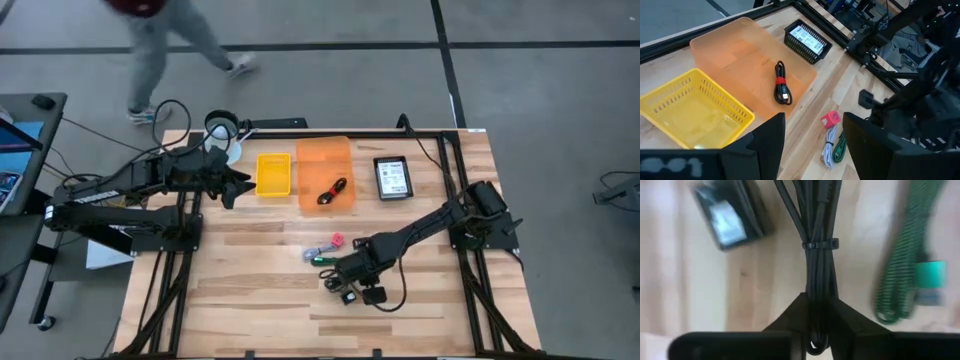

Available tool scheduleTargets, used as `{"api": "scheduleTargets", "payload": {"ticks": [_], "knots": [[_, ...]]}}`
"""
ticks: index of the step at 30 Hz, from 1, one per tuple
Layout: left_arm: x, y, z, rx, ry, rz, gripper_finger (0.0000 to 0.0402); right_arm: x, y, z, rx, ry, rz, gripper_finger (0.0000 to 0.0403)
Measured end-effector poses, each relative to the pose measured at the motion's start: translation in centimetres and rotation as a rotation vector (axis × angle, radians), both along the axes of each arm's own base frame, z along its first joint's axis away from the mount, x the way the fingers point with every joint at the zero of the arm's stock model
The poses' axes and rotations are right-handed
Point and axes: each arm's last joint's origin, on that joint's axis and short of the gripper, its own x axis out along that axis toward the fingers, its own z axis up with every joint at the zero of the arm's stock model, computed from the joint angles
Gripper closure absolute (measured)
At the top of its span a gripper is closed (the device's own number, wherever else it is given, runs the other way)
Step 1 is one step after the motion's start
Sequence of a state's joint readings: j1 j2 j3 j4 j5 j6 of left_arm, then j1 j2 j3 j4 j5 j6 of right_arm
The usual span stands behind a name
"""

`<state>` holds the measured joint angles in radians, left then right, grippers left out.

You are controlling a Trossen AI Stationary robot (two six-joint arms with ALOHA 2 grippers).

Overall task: Pick and place items into bin
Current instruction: Put the black USB cable into the orange bin

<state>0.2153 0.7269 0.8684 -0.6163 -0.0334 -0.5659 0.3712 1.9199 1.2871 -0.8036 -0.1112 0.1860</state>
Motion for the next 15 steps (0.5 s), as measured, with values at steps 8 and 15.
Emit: {"api": "scheduleTargets", "payload": {"ticks": [8, 15], "knots": [[0.0, 0.0, 0.0, 0.000, 0.000, 0.000, 0.0212, 1.0, -0.9, 5.2, -0.019, 0.009, -0.001, 0.0373], [0.0, 0.0, 0.0, 0.000, 0.000, 0.000, 0.0212, 2.9, -4.3, 10.1, -0.161, -0.089, 0.022, 0.0374]]}}
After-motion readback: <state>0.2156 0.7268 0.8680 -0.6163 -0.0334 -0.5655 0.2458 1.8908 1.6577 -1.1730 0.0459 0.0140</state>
